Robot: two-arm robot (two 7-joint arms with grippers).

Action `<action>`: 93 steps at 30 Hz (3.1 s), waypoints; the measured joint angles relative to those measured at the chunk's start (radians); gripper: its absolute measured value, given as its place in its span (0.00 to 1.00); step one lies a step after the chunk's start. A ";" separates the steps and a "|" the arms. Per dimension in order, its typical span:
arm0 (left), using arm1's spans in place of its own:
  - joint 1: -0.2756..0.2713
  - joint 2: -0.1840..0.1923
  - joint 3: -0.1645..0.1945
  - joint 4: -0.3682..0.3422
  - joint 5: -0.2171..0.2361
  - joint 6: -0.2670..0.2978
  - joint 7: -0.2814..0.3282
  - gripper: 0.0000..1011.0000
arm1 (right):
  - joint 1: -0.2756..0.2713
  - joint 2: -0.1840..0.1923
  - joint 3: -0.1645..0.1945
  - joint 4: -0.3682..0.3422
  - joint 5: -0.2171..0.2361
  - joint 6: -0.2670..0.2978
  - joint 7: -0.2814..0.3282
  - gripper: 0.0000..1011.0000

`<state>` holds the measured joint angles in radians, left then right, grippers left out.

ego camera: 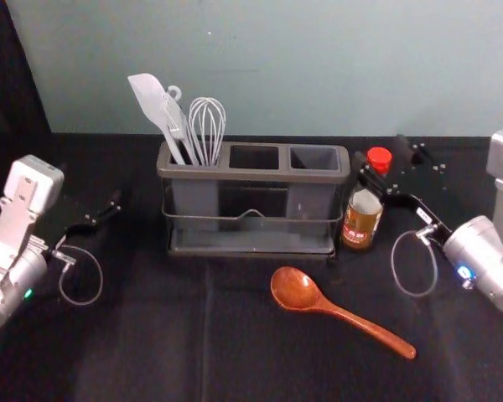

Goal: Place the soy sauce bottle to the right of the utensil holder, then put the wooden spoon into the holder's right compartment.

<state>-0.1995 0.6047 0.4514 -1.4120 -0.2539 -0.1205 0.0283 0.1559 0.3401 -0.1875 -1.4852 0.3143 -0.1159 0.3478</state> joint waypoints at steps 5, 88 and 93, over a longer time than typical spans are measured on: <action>0.000 0.000 0.000 0.000 0.000 0.000 0.000 0.99 | -0.022 0.010 0.015 -0.049 -0.003 0.000 -0.008 0.92; 0.000 0.000 0.000 0.000 0.000 0.000 0.000 0.99 | -0.186 0.066 -0.183 -0.447 -0.257 0.664 -0.130 0.99; 0.000 0.000 0.000 0.000 0.000 0.000 0.000 0.99 | -0.135 0.056 -0.189 -0.452 -0.255 0.809 -0.091 0.99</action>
<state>-0.1995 0.6047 0.4514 -1.4120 -0.2539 -0.1205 0.0283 0.0206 0.3958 -0.3767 -1.9368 0.0589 0.6932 0.2569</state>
